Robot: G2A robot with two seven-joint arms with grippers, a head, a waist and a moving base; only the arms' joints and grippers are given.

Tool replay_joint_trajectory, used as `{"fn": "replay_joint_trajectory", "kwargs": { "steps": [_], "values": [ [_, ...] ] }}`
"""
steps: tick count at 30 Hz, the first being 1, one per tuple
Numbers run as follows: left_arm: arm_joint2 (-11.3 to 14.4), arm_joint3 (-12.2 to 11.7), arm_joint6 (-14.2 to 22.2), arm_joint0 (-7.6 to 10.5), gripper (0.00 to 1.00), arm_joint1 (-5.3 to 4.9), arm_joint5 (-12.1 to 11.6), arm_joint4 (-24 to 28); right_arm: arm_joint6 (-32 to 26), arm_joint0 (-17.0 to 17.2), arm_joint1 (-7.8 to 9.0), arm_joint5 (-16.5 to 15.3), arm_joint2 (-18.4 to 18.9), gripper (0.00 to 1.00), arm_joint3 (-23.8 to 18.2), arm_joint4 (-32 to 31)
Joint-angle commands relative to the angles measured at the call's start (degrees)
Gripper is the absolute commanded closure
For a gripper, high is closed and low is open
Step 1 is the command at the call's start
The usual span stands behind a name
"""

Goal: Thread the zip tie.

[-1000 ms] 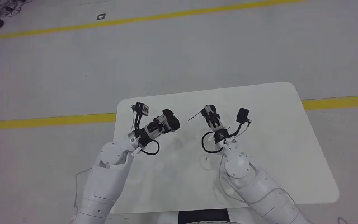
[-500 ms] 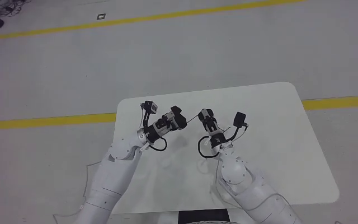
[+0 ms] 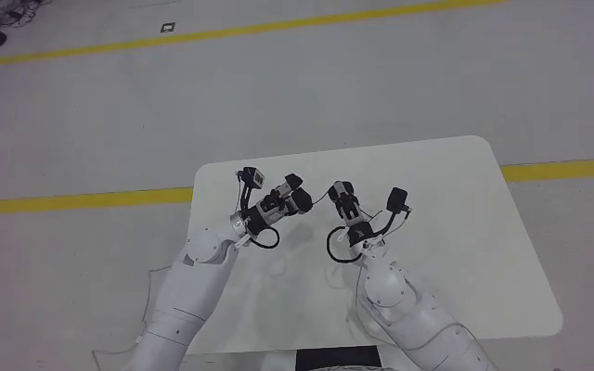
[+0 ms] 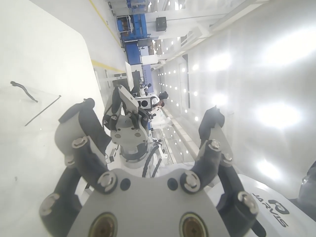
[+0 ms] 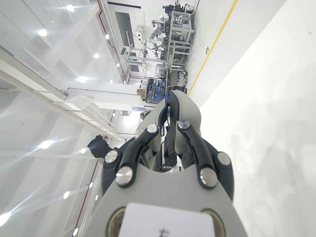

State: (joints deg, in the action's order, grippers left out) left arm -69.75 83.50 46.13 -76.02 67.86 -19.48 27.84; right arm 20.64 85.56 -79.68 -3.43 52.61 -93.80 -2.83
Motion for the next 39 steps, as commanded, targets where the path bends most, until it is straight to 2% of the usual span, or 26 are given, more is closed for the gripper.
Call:
{"fn": "replay_joint_trajectory", "kwargs": {
  "steps": [1, 5, 9, 21, 28, 31, 35, 39],
  "values": [
    [-0.97, 0.68, -0.02, -0.71, 0.0, -0.16, 0.0, -0.21, 0.06, 0.21, -0.06, -0.05, 0.42, 1.0, -0.07, -0.07],
    [-2.47, 1.23, -0.03, -2.07, 0.0, -0.48, 0.0, -1.28, -0.07, 0.67, -0.19, -0.21, 1.32, 1.0, -0.7, 0.15],
    [-1.83, 1.36, 0.21, -2.61, 0.0, -0.41, 0.0, -1.49, -0.01, 1.14, -0.45, -0.36, 1.62, 1.0, -1.64, 0.77],
    [1.67, -0.37, 0.48, -0.45, 0.0, 0.78, 0.0, -0.23, -0.43, 1.91, -1.43, 0.35, -0.37, 1.0, -1.41, -1.29],
    [2.14, -1.12, 0.58, 0.14, 0.0, 1.36, 0.0, 0.04, -0.23, 2.09, -1.95, 0.31, -0.91, 1.0, -1.06, -2.11],
    [1.97, -0.96, 0.6, 0.12, 0.05, 1.55, 0.0, 0.18, 0.33, 2.12, -2.13, 0.37, -0.96, 1.0, -0.81, -3.4],
    [1.57, -0.4, 0.75, -0.05, 0.17, 1.78, 0.0, 0.92, 1.01, 2.09, -2.35, 0.42, -1.0, 1.0, -0.45, -5.13],
    [1.12, -0.27, 0.89, -0.14, 0.19, 1.94, 0.0, 0.93, 1.21, 1.97, -2.58, 0.53, -0.99, 1.0, -0.06, -6.23]
  ]
}}
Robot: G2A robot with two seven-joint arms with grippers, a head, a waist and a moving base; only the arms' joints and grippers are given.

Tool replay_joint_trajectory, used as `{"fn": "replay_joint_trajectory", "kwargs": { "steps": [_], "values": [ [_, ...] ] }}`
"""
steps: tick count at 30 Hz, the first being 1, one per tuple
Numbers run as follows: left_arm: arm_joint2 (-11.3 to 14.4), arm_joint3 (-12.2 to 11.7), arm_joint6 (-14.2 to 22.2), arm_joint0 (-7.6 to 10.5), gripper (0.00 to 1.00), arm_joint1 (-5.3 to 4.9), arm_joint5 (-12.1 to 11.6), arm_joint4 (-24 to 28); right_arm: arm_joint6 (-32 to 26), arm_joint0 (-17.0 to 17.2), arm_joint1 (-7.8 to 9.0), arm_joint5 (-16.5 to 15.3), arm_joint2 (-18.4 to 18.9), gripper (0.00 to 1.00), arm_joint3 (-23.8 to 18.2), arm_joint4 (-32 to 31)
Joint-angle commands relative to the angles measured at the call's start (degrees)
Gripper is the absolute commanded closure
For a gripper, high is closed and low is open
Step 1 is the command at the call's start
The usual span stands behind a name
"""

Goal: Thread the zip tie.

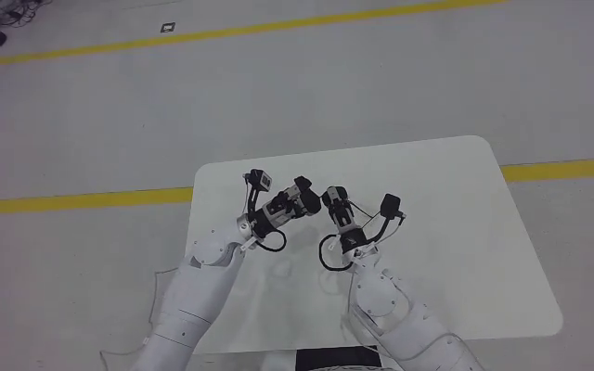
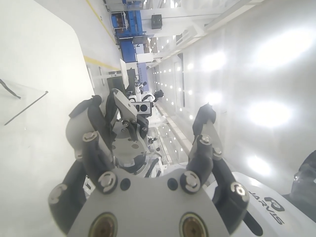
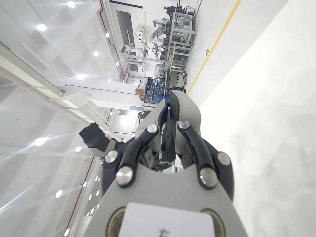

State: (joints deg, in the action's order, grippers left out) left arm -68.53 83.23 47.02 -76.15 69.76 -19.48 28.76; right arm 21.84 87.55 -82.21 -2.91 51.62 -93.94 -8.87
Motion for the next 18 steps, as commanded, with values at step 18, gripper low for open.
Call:
{"fn": "replay_joint_trajectory", "kwargs": {
  "steps": [18],
  "values": [
    [-0.9, -0.64, -0.05, 0.38, 0.19, 0.96, 0.0, -0.85, -1.04, -0.48, -0.98, 0.16, 0.67, 1.0, 1.87, -2.2]
  ]
}}
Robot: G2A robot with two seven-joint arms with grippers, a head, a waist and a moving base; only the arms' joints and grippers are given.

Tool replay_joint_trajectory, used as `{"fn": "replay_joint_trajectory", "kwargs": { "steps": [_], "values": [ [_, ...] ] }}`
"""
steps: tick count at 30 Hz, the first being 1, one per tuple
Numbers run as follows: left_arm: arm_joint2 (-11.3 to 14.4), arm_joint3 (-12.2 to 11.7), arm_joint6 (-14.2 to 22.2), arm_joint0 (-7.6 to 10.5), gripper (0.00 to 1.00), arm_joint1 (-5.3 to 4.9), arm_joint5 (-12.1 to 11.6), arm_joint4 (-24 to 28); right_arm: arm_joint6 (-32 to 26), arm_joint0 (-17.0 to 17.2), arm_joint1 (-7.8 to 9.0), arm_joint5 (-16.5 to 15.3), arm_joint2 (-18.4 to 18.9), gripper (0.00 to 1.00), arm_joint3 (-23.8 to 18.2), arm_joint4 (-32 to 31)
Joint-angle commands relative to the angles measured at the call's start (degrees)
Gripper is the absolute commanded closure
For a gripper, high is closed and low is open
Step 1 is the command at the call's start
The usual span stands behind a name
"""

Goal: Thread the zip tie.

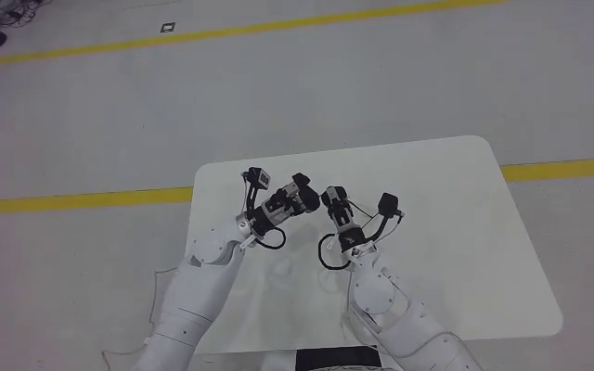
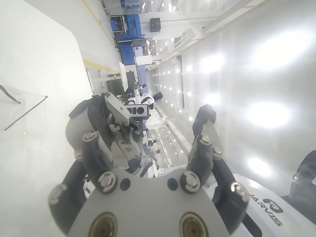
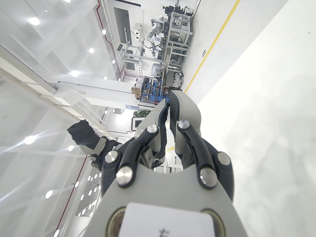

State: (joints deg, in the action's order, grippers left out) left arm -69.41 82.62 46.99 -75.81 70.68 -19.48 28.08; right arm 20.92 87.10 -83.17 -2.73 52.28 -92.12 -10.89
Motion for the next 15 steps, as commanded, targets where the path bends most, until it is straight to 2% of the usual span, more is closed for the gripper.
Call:
{"fn": "replay_joint_trajectory", "kwargs": {
  "steps": [1, 5, 7, 12, 15],
  "values": [
    [-0.04, -0.05, -0.01, 0.08, 0.18, 0.08, 0.0, -0.3, -0.19, -0.01, -0.06, -0.08, 0.04, 1.0, 0.08, -0.25],
    [-0.24, -0.24, -0.2, 0.29, 0.27, 0.25, 0.0, -1.22, -0.34, 0.08, -0.27, -0.32, 0.24, 1.0, 0.19, -0.22],
    [-0.32, -0.27, -0.46, 0.32, 0.36, 0.32, 0.0, -1.72, -0.37, 0.08, -0.37, -0.43, 0.33, 1.0, 0.29, -0.15],
    [-0.34, -0.42, -0.66, 0.38, 0.45, 0.56, 0.0, -2.09, -0.75, 0.08, -0.61, -0.83, 0.52, 1.0, 0.5, -0.06],
    [-0.25, -0.69, -0.69, 0.42, 0.46, 0.7, 0.0, -2.21, -0.96, 0.07, -0.75, -1.27, 0.64, 1.0, 0.56, 0.06]
  ]
}}
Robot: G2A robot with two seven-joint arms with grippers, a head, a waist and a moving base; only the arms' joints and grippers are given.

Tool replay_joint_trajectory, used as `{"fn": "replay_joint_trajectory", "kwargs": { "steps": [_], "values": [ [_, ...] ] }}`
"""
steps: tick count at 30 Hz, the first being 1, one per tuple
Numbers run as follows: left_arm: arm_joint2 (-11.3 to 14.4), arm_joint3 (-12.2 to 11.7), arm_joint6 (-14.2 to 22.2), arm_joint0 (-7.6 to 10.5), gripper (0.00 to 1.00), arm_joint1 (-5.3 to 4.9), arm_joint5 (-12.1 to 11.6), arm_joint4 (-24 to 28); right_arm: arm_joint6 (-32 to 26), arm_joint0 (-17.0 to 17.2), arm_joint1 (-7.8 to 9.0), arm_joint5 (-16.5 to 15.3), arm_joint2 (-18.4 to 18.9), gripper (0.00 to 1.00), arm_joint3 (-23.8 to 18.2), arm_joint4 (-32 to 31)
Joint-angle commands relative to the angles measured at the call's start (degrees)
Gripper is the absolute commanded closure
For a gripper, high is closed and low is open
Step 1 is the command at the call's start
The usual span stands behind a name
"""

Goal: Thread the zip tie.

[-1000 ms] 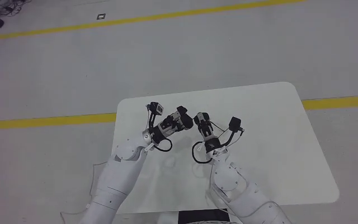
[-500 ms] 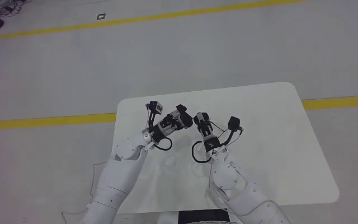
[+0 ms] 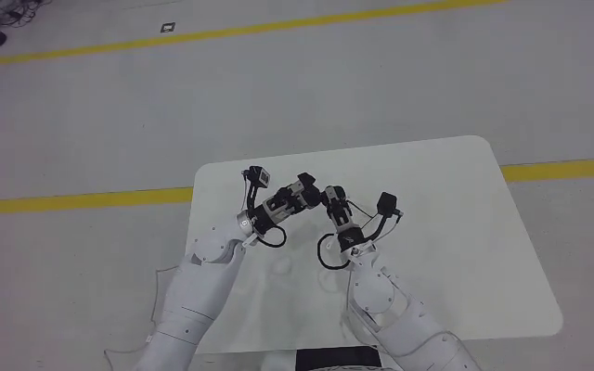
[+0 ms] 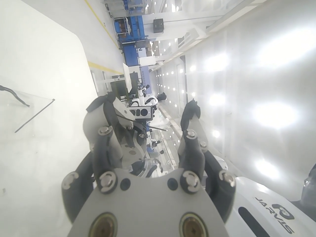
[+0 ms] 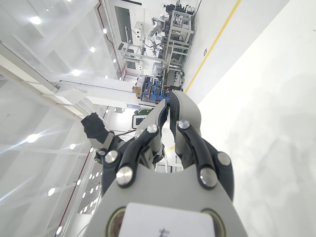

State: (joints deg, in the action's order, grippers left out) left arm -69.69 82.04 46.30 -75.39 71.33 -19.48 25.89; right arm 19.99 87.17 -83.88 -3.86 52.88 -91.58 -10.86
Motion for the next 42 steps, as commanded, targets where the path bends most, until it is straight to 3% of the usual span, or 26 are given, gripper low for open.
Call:
{"fn": "replay_joint_trajectory", "kwargs": {
  "steps": [1, 15, 33, 42],
  "values": [
    [0.05, -0.2, 0.01, 0.03, 0.46, 0.08, 0.0, -0.05, -0.02, 0.01, -0.09, -0.32, 0.08, 1.0, 0.02, 0.11],
    [0.01, -1.37, 0.54, 0.42, 0.53, 0.35, 0.0, -0.43, 0.73, 0.16, -0.66, -0.92, 1.3, 1.0, -0.43, -0.02],
    [1.18, -1.7, 0.88, 0.83, 0.53, 0.63, 0.0, -0.45, 3.4, 0.2, -1.67, 0.41, 1.4, 1.0, -0.2, -2.2],
    [1.29, -2.18, 0.54, 1.13, 0.58, 0.76, 0.0, -0.38, 2.5, 0.41, -1.88, -0.78, 1.48, 1.0, 0.19, -4.17]
  ]
}}
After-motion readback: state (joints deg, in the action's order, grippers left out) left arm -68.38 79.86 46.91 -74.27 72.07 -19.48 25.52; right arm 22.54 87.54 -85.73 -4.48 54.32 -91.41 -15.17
